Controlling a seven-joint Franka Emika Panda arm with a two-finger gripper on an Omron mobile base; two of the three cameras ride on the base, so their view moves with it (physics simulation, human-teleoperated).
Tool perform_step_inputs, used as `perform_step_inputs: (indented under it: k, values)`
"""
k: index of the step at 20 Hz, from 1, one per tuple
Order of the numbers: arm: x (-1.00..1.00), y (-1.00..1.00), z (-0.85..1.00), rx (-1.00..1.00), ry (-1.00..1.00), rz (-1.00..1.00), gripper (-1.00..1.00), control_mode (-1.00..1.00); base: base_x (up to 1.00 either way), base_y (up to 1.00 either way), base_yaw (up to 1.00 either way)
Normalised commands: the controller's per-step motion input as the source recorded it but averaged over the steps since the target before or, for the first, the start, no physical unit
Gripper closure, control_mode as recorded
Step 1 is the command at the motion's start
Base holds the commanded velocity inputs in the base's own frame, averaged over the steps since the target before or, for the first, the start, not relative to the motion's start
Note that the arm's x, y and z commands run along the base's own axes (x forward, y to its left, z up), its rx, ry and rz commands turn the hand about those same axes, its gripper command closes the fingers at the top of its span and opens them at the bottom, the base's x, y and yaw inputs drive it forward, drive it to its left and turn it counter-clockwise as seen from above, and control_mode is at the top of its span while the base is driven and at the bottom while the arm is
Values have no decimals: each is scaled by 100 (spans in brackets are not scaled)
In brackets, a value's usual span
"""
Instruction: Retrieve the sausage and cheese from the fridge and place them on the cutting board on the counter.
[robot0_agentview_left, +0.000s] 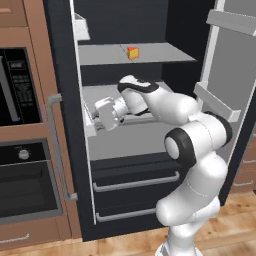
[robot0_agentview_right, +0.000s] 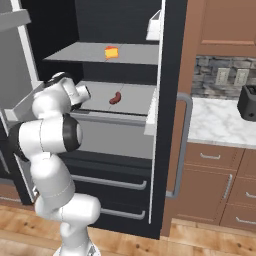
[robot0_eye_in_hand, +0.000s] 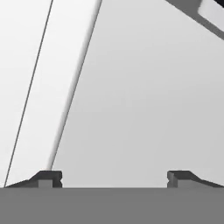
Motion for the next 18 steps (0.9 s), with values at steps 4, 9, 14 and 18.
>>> perform_step_inputs:
  k: [4,9,14,18]
  values:
    - [-88,64,4,0,-26,22,-100,-100,0,0,0]
    - [-45,-68,8,-16,-4,-6,-100,-100,0,0,0]
    - [-6,-80,0,-18,-8,-3,-100,-100,0,0,0]
    - [0,-99,35,-41,-12,-18,-100,-100,0,0,0]
